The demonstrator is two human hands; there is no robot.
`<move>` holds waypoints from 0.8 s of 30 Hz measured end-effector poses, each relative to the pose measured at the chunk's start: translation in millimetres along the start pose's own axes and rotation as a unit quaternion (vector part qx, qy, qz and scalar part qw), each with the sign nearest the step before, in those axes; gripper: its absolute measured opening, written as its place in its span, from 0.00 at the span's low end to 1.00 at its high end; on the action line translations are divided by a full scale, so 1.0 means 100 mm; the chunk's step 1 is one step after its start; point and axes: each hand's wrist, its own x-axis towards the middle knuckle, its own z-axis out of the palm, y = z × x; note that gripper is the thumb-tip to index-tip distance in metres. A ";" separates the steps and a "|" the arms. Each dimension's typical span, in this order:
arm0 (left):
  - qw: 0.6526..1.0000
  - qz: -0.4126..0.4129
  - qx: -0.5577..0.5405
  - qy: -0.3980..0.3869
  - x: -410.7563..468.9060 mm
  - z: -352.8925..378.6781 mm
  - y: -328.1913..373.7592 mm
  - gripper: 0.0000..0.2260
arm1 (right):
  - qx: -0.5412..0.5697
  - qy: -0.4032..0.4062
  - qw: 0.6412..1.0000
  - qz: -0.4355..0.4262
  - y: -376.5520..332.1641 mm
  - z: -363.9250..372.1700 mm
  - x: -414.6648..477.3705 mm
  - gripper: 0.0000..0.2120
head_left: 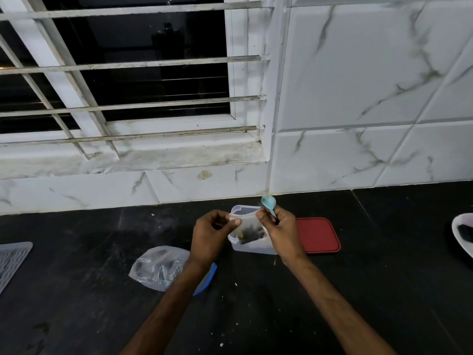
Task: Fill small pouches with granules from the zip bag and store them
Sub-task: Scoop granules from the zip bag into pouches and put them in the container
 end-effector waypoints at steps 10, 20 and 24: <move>0.999 0.037 -0.004 0.002 -0.01 -0.05 0.03 0.03 | -0.067 -0.076 0.994 -0.037 -0.10 -0.04 -0.01 0.11; 0.998 0.052 0.009 -0.032 -0.05 -0.01 0.01 0.02 | -0.170 -0.025 0.982 -0.078 -0.10 0.06 0.05 0.13; 0.999 0.035 0.001 -0.014 -0.05 0.01 0.01 0.03 | -0.210 -0.025 0.971 -0.111 -0.10 0.08 0.05 0.14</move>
